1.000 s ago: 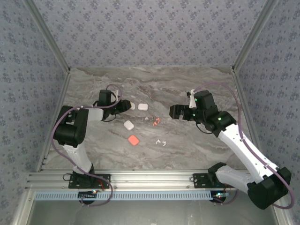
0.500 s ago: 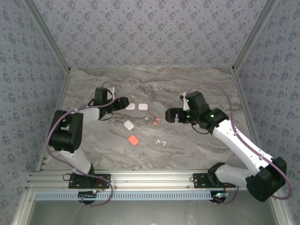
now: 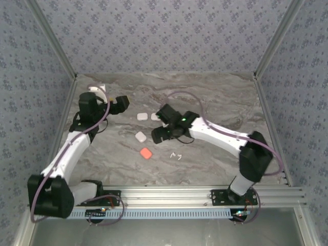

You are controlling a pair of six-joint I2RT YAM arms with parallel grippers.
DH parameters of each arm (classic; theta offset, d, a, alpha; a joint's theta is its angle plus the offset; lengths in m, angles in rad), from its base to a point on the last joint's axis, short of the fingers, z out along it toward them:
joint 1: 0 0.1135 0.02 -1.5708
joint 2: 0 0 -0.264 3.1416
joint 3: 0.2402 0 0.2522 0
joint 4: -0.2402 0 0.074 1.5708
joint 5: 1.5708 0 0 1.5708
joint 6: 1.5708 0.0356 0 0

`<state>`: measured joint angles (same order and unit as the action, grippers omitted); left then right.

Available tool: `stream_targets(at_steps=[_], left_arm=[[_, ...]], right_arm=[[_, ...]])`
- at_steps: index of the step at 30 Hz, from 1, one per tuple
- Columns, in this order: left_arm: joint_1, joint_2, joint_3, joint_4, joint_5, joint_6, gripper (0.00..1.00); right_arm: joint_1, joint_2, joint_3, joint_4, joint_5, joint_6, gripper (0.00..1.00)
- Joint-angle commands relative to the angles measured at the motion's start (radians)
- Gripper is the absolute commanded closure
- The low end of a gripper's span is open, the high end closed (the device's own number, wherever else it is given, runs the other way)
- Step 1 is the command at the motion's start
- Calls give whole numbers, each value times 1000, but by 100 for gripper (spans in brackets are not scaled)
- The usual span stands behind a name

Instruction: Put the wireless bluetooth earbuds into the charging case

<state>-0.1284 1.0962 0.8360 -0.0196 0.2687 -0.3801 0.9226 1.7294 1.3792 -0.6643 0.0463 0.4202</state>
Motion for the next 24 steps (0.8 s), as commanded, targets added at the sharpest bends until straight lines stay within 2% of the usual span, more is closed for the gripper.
stream_targets(at_steps=[1, 5, 8, 17, 24], left_arm=[[62, -62, -14, -185, -76, -23, 1], [179, -87, -2, -297, -3, -89, 1], [227, -101, -11, -322, 46, -110, 1], [247, -137, -39, -348, 55, -115, 1], [249, -152, -46, -349, 64, -115, 1]], right_arm=[[44, 127, 118, -36, 52, -57, 15], [80, 287, 257, -57, 61, -113, 20], [86, 377, 335, -72, 83, -136, 22], [78, 563, 511, -122, 85, -185, 25], [68, 616, 540, -123, 60, -190, 31]])
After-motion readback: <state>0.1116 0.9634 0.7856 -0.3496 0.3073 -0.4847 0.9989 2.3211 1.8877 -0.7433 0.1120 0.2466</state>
